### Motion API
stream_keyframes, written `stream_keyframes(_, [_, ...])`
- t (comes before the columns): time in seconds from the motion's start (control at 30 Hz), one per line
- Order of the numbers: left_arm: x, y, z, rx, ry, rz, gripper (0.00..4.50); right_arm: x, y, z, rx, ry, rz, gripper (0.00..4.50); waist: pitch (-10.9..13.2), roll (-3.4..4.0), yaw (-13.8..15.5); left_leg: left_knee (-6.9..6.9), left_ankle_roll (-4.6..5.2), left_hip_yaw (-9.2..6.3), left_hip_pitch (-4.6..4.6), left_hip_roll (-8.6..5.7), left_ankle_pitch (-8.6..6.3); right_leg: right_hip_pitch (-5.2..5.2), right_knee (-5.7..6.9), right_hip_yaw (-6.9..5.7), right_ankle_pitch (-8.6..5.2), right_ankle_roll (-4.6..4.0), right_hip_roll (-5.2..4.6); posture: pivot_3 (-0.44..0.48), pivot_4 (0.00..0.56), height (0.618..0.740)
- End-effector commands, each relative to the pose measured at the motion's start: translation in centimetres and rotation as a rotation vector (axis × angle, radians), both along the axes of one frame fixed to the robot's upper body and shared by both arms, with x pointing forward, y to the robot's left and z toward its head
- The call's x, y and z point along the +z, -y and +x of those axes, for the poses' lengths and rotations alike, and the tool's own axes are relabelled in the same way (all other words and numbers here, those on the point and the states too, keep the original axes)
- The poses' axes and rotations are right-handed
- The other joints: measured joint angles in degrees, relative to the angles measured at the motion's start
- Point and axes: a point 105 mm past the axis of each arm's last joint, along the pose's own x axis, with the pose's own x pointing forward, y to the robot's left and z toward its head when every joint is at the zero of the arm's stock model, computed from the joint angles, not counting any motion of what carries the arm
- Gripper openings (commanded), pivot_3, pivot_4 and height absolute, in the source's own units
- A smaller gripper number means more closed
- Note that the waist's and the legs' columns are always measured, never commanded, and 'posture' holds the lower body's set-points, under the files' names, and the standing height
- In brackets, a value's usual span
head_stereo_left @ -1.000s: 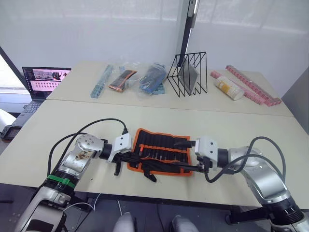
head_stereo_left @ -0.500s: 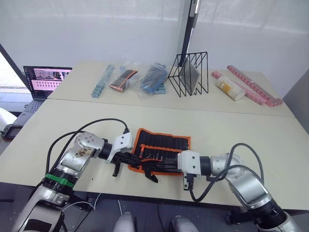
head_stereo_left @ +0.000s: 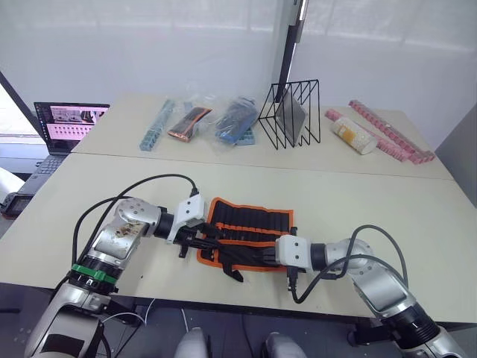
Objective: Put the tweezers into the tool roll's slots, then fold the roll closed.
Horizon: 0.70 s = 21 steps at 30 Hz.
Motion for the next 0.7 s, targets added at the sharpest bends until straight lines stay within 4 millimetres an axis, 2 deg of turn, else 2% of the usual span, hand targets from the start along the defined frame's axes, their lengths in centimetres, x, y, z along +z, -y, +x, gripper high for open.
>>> stream_keyframes(0.03, [2.5,-0.3,0.2,0.007,0.107,-0.047,3.19,0.6,-0.1,0.0,0.001,0.014,0.024,0.00,0.0,0.00,0.0,0.00,0.00,0.00,0.00,0.00,0.00,0.00,0.00,-0.01,0.00,0.00,0.00,0.000,0.150,0.687])
stream_keyframes(0.07, [3.0,-0.3,0.1,0.009,0.117,-0.068,3.46,0.4,0.0,0.0,-0.001,0.008,0.024,0.00,0.0,0.00,0.0,0.00,0.00,-0.01,0.00,0.00,0.00,0.00,0.00,-0.01,0.00,0.00,0.00,0.000,0.150,0.687])
stream_keyframes(0.2, [3.9,0.4,-1.7,-0.021,0.096,-0.170,3.46,0.2,0.3,0.2,-0.026,-0.016,0.036,0.00,0.0,0.00,0.0,0.00,0.00,-0.01,-0.02,0.00,0.00,0.00,0.00,0.00,0.00,0.00,-0.02,0.000,0.150,0.687])
stream_keyframes(0.33, [1.3,1.2,-2.7,-0.009,0.066,-0.184,3.46,-0.1,0.2,0.4,-0.047,-0.057,0.065,0.00,0.0,-0.01,-0.2,-0.04,0.00,0.00,0.03,0.00,-0.01,0.05,-0.04,0.00,0.00,0.00,-0.03,0.000,0.150,0.687])
stream_keyframes(0.37, [0.8,1.3,-2.8,0.000,0.053,-0.193,2.91,-0.2,0.2,0.4,-0.049,-0.066,0.070,0.00,0.0,0.00,-0.2,-0.03,0.00,-0.01,0.02,0.01,-0.01,0.04,-0.04,-0.01,0.00,0.00,-0.02,0.000,0.150,0.687])
stream_keyframes(0.6, [-2.8,2.2,-1.9,0.095,0.053,-0.165,0.66,-1.0,0.8,0.6,-0.077,-0.090,0.064,0.00,0.0,-0.01,0.1,-0.01,0.00,-0.02,0.02,-0.01,-0.01,0.07,-0.11,0.00,0.00,0.00,-0.02,0.000,0.150,0.687])
stream_keyframes(0.67, [-4.3,2.7,-2.2,0.097,0.047,-0.123,0.02,-1.4,0.9,0.6,-0.096,-0.099,0.065,0.00,0.0,-0.01,0.1,-0.01,0.00,-0.02,0.00,-0.02,-0.01,0.07,-0.11,0.01,0.00,0.00,-0.03,0.000,0.150,0.687])
stream_keyframes(0.7, [-5.0,2.7,-2.3,0.100,0.047,-0.100,0.02,-1.6,1.0,0.6,-0.106,-0.105,0.064,0.00,0.0,-0.01,0.1,-0.01,0.00,-0.02,0.01,-0.02,-0.01,0.08,-0.11,0.01,0.00,0.00,-0.03,0.000,0.150,0.687])
